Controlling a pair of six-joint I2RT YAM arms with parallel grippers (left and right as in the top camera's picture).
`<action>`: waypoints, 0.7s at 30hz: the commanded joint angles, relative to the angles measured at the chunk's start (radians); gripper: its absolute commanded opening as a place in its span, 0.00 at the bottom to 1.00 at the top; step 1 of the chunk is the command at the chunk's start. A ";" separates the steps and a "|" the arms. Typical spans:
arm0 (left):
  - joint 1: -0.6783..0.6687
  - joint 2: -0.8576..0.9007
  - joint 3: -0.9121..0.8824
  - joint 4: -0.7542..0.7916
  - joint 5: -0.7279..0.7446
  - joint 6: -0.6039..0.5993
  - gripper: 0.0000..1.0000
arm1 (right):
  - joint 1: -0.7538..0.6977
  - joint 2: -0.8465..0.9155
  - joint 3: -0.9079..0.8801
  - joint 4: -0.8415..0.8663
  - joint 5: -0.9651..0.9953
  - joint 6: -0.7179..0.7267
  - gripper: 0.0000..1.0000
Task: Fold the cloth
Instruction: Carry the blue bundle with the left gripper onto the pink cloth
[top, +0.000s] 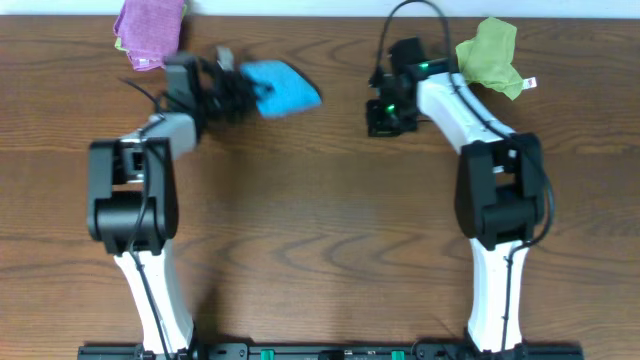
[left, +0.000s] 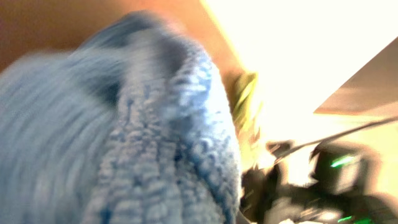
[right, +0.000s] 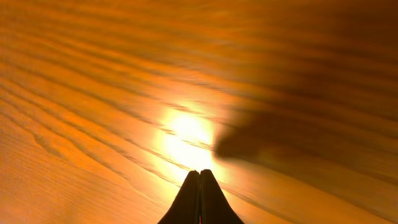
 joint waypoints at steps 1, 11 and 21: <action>0.050 -0.121 0.153 0.012 -0.085 -0.093 0.06 | -0.024 -0.061 0.013 -0.008 -0.003 -0.016 0.01; 0.146 -0.138 0.221 0.042 -0.500 -0.321 0.06 | -0.024 -0.073 0.013 -0.004 -0.110 -0.053 0.01; 0.170 -0.098 0.221 0.101 -0.840 -0.371 0.06 | -0.024 -0.074 0.013 -0.007 -0.166 -0.042 0.01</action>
